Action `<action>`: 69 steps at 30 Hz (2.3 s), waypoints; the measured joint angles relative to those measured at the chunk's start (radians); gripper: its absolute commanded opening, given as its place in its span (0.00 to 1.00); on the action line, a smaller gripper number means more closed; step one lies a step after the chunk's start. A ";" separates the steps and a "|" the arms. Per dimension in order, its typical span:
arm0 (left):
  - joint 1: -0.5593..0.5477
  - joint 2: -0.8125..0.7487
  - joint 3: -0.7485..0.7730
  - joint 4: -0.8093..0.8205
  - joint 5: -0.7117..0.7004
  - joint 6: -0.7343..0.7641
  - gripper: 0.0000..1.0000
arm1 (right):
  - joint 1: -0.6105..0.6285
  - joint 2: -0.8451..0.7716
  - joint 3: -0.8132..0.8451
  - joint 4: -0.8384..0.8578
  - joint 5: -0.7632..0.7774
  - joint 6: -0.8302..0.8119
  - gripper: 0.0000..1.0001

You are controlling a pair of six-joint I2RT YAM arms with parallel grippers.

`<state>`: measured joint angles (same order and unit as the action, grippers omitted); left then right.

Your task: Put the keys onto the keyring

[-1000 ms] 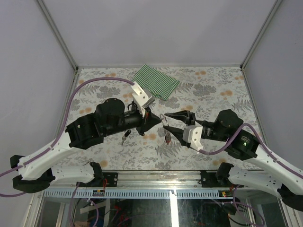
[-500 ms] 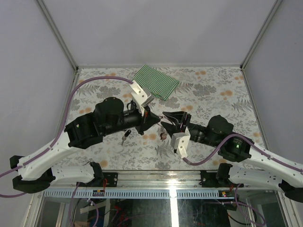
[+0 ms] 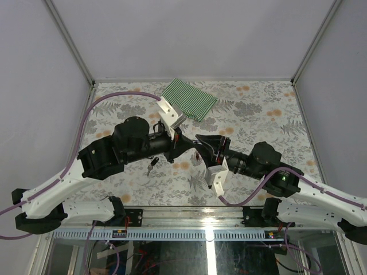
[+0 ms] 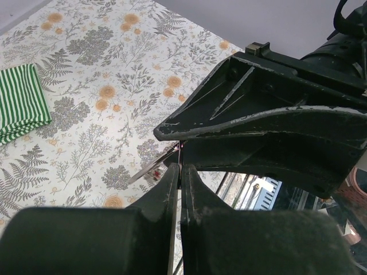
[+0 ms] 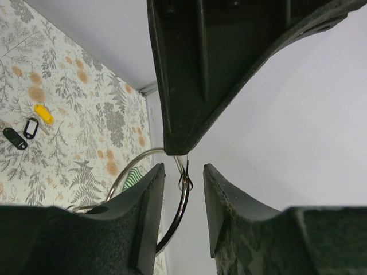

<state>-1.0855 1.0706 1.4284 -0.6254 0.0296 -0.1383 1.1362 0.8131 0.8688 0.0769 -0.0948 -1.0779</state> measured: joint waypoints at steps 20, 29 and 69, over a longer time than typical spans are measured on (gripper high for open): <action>0.006 0.012 0.016 -0.004 0.008 0.000 0.00 | 0.007 -0.013 -0.010 0.034 -0.018 -0.011 0.27; 0.007 0.015 0.017 -0.004 0.008 0.000 0.00 | 0.008 -0.020 -0.011 0.026 -0.014 -0.016 0.24; 0.010 -0.127 -0.095 0.066 -0.103 -0.038 0.55 | 0.009 0.035 0.129 -0.217 0.105 0.119 0.00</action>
<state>-1.0760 0.9440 1.3331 -0.5594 -0.0731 -0.1764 1.1454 0.8486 0.9977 -0.1398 0.0105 -0.9588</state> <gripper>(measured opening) 0.540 0.153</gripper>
